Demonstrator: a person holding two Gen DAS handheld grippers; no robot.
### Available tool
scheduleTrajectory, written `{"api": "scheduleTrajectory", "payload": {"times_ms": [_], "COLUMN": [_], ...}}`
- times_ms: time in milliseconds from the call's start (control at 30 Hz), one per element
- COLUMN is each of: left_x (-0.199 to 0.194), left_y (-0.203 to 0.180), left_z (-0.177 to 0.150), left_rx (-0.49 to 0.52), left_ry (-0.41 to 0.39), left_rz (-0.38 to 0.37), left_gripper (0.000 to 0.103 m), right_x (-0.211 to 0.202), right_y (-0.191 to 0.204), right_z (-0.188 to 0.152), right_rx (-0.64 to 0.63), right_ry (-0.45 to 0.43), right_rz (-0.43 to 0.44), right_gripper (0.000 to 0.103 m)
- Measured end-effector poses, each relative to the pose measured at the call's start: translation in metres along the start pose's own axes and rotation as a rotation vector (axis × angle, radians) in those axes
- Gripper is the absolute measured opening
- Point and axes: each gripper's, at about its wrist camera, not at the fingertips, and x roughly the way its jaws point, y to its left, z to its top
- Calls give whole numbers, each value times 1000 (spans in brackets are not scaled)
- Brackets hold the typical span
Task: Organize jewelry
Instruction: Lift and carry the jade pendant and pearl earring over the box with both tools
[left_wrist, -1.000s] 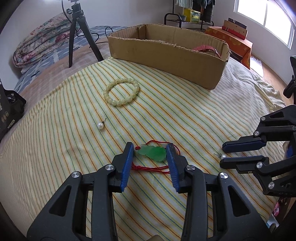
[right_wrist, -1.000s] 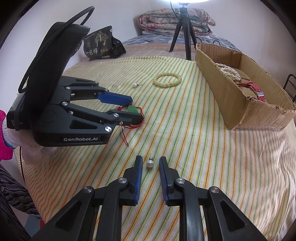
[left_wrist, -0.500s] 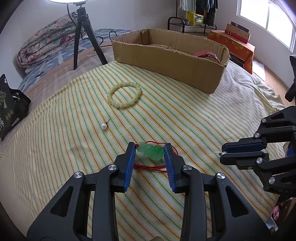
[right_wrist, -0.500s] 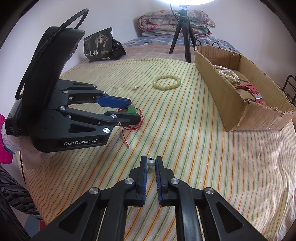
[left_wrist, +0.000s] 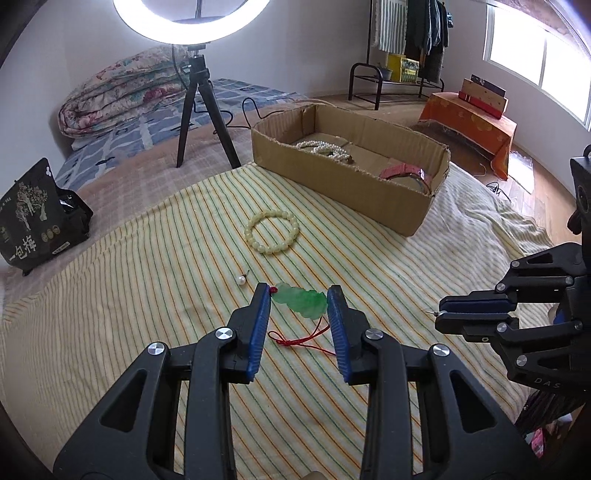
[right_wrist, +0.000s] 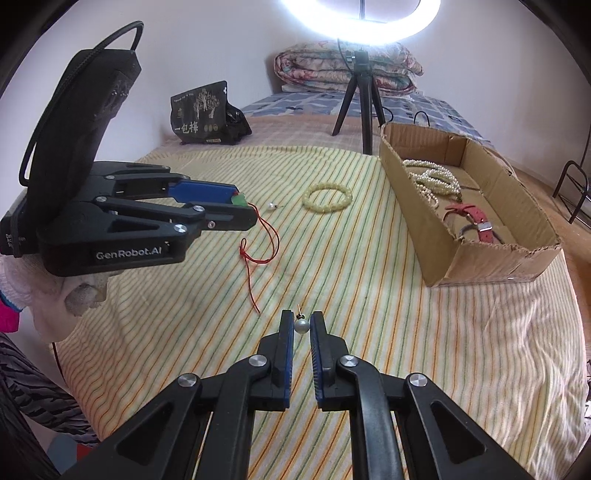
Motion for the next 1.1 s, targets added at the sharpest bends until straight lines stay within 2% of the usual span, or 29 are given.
{"api": "scheduleTrajectory", "payload": {"times_ms": [600,1100], "left_x": [-76,-92], "left_y": [-28,-34], "left_z": [35,70], "left_rx": [20,-2], "left_ry": [-145,-224], "left_rz": [3,-22], "left_gripper": [32,32], "right_x": [-55,-94], "right_y": [-4,-33], "right_z": [13,32], "right_rx": [7,15], "right_ry": [-77,-126], "right_rz": [-48,-104], "right_gripper": [6,6]}}
